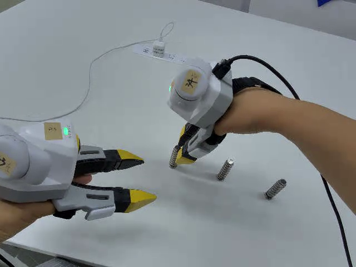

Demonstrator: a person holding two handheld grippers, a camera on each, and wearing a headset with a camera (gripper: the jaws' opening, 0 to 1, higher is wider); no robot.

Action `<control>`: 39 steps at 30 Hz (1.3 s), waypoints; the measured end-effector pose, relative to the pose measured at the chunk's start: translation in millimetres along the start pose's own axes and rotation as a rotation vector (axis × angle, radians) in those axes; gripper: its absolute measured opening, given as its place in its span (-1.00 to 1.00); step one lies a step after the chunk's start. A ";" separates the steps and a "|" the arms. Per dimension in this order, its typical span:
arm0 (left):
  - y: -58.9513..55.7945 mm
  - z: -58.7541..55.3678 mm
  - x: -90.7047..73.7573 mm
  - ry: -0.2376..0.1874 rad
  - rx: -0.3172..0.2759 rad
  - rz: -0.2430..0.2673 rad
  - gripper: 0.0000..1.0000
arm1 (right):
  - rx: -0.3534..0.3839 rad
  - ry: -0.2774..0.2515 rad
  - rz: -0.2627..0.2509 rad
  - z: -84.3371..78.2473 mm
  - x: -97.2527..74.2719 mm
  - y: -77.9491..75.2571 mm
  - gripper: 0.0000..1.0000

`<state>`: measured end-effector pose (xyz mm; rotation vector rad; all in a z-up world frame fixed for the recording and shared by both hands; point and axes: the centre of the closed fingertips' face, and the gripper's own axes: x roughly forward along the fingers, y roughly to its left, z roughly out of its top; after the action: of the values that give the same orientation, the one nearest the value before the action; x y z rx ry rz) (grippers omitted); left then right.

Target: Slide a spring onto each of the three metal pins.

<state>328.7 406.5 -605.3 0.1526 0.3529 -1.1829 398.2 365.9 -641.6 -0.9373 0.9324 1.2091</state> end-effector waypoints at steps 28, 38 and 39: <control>-7.5 17.4 7.0 0.002 0.030 -0.021 -0.03 | 0.290 -0.270 -0.230 -55.2 -73.0 0.2 -0.23; -7.5 19.7 8.7 0.002 0.027 -0.016 0.00 | 0.381 -0.358 -0.318 -83.7 -95.2 -0.7 -0.09; -7.4 19.8 8.7 0.002 0.027 -0.015 0.00 | 0.385 -0.366 -0.325 -85.6 -97.0 -0.2 -0.07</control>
<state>328.5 390.1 -589.3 0.1753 0.3406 -1.2031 380.7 253.9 -579.3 -0.5108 0.6549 0.8447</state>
